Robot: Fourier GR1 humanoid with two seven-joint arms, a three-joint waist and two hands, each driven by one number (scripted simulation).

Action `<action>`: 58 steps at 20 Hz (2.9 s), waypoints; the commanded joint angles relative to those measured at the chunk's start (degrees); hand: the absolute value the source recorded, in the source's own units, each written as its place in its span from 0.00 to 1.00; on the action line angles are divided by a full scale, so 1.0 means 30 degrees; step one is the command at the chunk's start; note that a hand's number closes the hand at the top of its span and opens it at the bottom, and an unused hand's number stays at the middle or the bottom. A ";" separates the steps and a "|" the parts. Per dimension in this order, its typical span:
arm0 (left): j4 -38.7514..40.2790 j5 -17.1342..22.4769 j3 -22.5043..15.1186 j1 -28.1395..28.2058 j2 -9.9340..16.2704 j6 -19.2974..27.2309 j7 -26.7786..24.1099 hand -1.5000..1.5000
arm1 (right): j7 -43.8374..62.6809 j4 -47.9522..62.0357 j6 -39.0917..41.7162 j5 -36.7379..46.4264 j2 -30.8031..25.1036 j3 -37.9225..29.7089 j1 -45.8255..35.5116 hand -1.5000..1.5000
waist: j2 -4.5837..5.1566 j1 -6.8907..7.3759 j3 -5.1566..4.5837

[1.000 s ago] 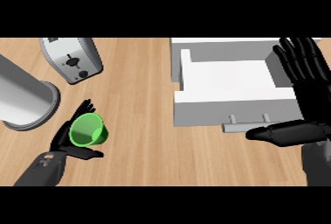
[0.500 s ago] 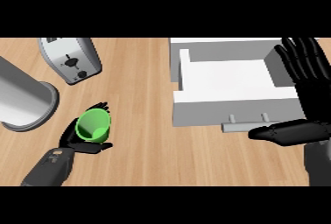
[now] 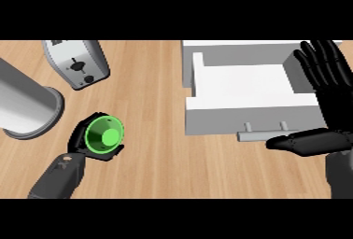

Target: Pick up the cup, place it into the drawer and close the drawer

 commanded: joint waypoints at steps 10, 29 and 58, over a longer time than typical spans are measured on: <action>-0.1450 0.3154 0.3265 -0.1139 -0.1851 0.1760 -0.2557 1.00 | 0.0571 -0.0113 0.0254 -0.0507 -0.0551 -0.0627 -0.0052 0.00 | -0.0202 0.0364 0.0066; -0.9812 0.3838 -0.2394 -0.7823 -0.4219 0.6787 0.9665 1.00 | -0.0179 -0.0711 -0.0600 0.0694 0.0506 0.0024 0.1052 0.00 | -0.0415 0.0517 0.0114; -0.0016 0.7426 -1.0211 -1.5281 -0.4234 1.0222 1.6363 1.00 | -0.1096 0.1763 0.0733 -0.0031 -0.0038 0.0087 -0.1880 0.00 | 0.0658 -0.2710 0.0162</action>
